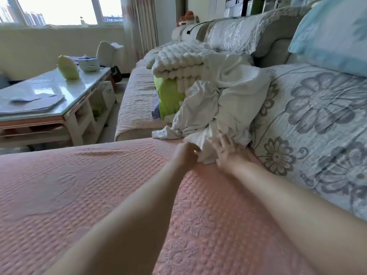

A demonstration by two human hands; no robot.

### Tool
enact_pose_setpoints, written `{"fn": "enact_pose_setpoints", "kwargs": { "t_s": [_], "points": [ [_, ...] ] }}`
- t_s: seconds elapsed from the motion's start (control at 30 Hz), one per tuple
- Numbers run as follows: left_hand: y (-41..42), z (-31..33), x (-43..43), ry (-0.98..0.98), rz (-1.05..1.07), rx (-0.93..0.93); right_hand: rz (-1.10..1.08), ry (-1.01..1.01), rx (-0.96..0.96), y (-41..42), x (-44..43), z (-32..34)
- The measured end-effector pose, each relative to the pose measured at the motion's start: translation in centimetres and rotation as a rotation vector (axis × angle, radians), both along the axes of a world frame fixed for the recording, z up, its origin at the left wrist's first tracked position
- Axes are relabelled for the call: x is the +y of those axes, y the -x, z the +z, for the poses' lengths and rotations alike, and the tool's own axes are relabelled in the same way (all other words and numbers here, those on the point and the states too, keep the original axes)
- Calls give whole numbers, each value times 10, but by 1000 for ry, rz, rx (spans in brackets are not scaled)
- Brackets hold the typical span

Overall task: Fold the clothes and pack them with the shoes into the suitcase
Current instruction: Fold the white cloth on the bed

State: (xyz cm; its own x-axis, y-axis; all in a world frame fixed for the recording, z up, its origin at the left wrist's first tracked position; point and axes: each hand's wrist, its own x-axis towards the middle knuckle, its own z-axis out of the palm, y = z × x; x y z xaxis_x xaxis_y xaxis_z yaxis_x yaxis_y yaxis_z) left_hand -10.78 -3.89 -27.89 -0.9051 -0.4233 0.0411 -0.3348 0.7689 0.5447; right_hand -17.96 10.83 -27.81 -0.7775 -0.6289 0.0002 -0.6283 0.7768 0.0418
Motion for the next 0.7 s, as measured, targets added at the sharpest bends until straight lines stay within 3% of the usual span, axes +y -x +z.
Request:
{"fn": "enact_pose_setpoints", "kwargs": {
  "t_s": [0.1,0.17,0.3,0.37,0.47,0.7],
  "points": [
    [-4,-3,1,-54,41,176,3,-52,206,1,-1,-6],
    [-17,3,4,-87,4,245,9,27,336,-1,0,-6],
    [-62,28,13,-159,-81,216,94,242,468,-33,4,13],
    [-94,43,16,-79,-130,151,107,218,408,-57,12,26],
    [-148,66,18,-45,-96,117,75,183,168,-102,28,39],
    [-283,103,29,100,-116,-104,151,353,-247,-247,66,58]
  ]
}}
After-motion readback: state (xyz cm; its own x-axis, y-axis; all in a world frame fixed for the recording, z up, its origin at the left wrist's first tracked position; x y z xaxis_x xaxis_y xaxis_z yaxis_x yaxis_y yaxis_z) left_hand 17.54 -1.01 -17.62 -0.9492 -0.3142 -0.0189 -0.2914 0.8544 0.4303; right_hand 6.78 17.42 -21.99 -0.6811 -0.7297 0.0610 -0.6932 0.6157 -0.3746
